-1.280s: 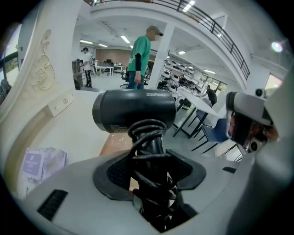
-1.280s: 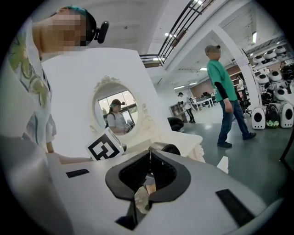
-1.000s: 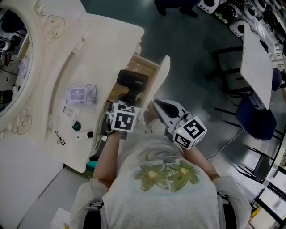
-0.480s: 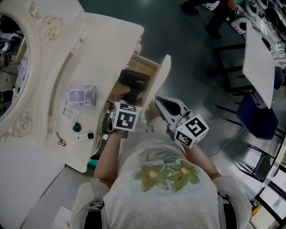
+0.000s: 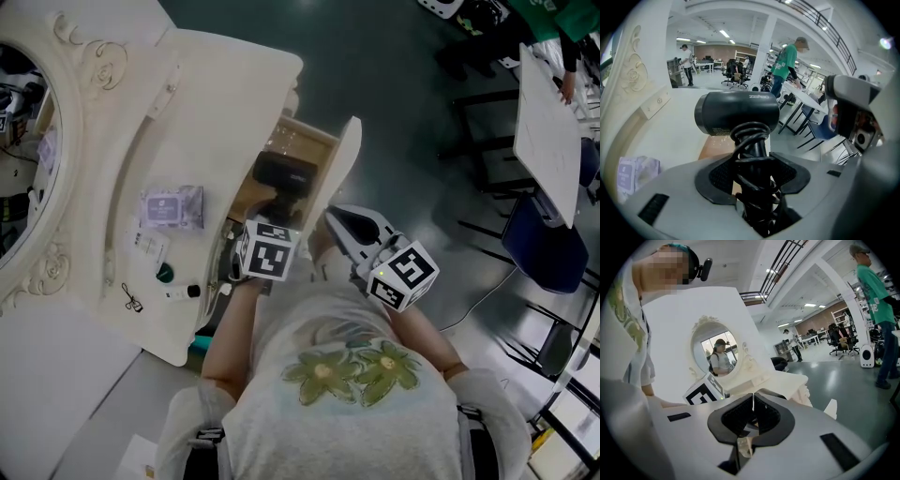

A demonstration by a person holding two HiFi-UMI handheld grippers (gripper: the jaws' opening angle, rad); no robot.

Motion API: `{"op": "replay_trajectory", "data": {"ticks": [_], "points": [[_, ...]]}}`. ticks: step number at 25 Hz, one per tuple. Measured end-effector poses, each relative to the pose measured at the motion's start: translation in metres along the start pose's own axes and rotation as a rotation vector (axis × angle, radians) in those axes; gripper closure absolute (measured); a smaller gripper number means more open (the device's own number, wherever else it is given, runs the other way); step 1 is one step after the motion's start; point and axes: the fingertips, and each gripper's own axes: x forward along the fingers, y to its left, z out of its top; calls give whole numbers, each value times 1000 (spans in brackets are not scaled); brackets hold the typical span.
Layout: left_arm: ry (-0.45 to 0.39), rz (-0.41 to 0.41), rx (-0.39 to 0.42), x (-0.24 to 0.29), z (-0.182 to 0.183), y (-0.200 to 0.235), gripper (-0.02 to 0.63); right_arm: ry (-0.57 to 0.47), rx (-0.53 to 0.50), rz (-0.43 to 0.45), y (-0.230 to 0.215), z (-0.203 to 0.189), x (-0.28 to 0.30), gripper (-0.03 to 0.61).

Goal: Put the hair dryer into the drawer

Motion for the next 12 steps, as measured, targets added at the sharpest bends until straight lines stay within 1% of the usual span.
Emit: {"op": "replay_trajectory", "data": {"ticks": [6, 12], "points": [[5, -4, -14, 5, -3, 2, 393, 16, 10, 15, -4, -4, 8, 555], [7, -7, -24, 11, -4, 6, 393, 12, 21, 9, -14, -6, 16, 555]]}}
